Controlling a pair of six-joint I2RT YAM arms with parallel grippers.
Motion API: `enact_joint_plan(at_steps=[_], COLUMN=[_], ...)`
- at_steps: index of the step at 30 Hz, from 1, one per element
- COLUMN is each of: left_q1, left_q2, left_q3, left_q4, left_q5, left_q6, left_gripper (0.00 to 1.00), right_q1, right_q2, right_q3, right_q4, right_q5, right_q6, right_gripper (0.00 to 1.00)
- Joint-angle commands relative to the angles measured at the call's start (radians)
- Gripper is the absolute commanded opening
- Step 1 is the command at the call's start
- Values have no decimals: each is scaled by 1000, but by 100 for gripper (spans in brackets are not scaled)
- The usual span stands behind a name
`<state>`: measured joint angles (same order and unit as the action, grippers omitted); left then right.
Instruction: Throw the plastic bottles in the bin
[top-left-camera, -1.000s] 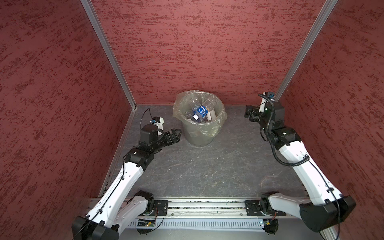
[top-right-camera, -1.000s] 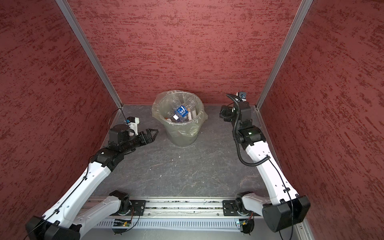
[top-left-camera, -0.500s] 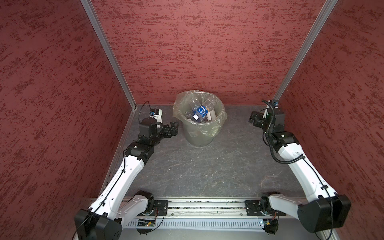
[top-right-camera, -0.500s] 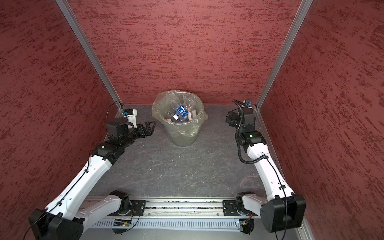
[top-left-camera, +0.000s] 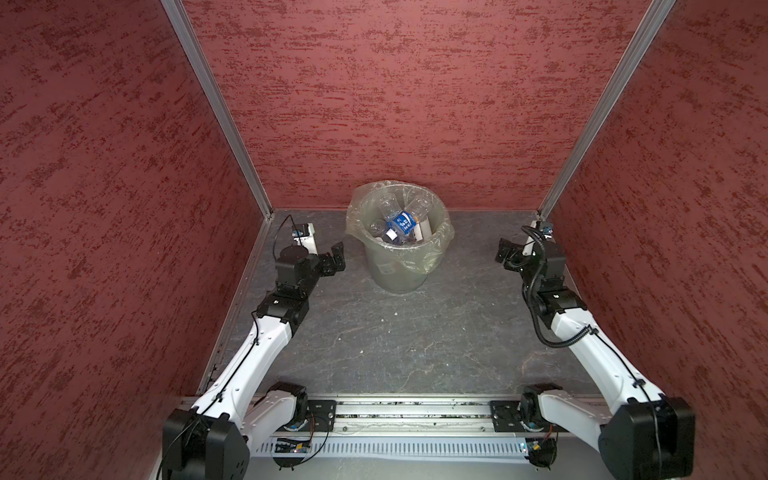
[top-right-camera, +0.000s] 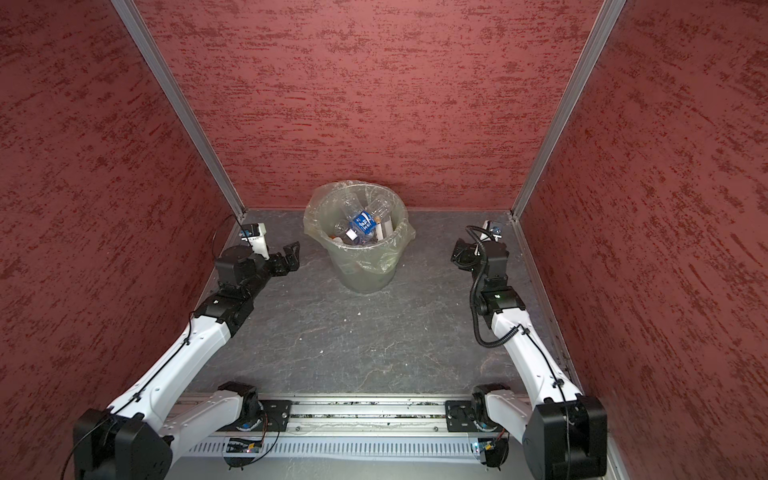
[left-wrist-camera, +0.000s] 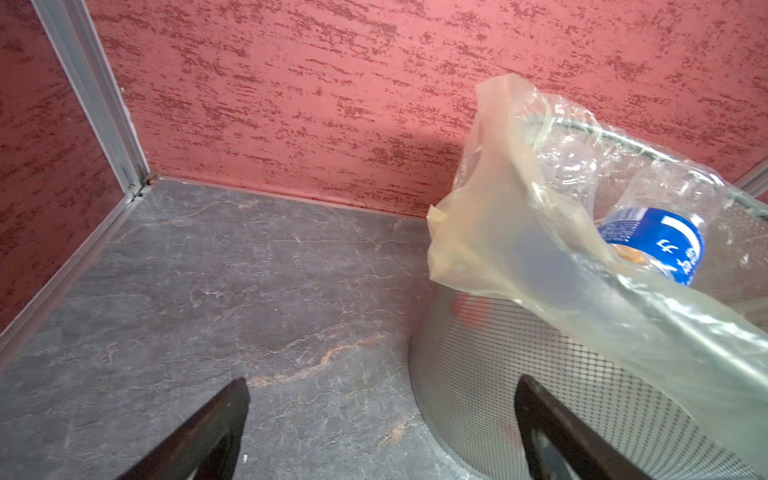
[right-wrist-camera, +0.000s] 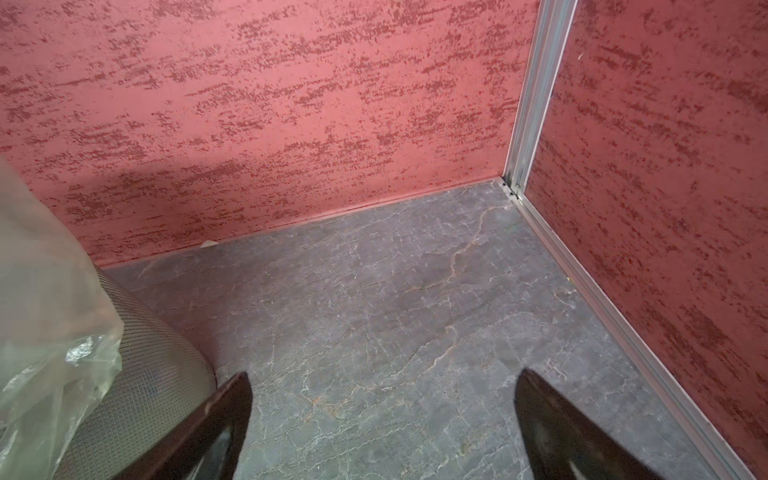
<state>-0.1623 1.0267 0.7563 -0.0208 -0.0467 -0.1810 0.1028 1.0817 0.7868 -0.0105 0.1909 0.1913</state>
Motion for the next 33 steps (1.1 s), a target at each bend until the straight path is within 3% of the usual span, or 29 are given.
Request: enact_joint_plan(at_steps=[1,13,19,24,33], left_q1=[35,159,178,178,180], left_q2=[-8,-64,-13,6,155], left_q3=[-17,-147,-272,-385,-469], left_q4=[57,264,412,567,730], left_q5=[-8,40,57,1,-24], left_q6=[28,110,102,118,127], left_gripper=[99,99,99,99,99], right_q1=[-3,-4,-3,-3,-3], right_q2=[-32,5,29,30,16], right_q3=[-8,-9,-45,-74,-134], right_q4=[119,148,208,245,344], right_q5=[-43,-50,-44,-35,-41], right_q6=[-27,-35,-48,-78,-111], right_gripper=[99,99,99,99,96])
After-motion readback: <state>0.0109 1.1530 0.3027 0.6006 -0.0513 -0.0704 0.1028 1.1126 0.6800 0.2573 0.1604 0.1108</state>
